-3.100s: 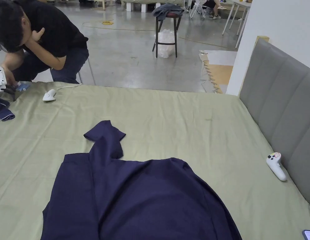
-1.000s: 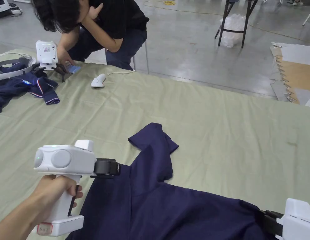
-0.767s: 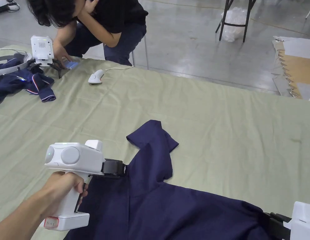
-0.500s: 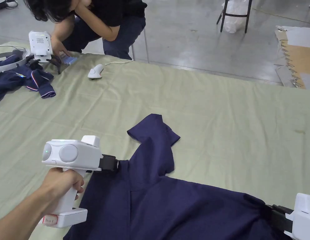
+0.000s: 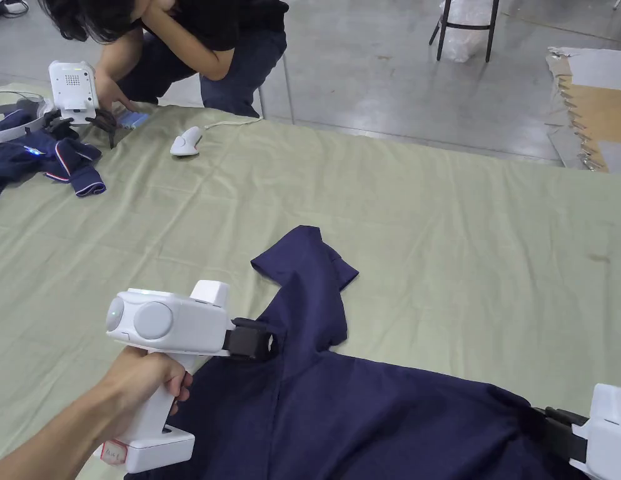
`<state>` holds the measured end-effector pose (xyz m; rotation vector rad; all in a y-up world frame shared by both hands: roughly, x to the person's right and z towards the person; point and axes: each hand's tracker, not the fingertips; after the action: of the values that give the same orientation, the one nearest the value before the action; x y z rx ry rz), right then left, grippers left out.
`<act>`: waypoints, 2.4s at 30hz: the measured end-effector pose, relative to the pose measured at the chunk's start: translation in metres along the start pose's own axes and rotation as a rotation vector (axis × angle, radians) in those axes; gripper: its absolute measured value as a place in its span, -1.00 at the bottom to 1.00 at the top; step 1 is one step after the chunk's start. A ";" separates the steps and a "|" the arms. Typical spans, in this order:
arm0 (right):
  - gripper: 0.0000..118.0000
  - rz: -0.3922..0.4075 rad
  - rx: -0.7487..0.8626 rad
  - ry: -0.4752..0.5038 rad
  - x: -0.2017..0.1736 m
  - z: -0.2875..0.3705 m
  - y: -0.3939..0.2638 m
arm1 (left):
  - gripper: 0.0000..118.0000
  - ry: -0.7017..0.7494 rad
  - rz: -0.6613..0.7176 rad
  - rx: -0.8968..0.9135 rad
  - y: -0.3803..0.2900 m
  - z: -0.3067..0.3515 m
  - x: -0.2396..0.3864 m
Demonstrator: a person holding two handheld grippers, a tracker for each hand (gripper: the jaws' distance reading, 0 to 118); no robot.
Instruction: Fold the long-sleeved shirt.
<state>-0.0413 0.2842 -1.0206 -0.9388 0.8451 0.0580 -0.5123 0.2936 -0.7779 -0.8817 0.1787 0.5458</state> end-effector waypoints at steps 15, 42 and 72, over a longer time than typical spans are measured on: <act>-0.95 -0.011 0.008 -0.001 0.002 0.000 0.000 | -0.65 0.226 -0.169 0.114 -0.038 -0.006 0.034; -0.97 0.184 0.573 0.200 -0.080 0.329 0.057 | -0.74 -0.020 -0.162 0.779 -0.051 0.365 0.144; -0.97 0.306 0.822 -0.046 -0.138 0.410 0.386 | -0.74 0.188 -0.248 1.016 0.280 0.428 0.255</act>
<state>-0.0353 0.8616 -1.0697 -0.0355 0.8564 -0.0067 -0.4730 0.8635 -0.7926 0.0460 0.4593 0.0873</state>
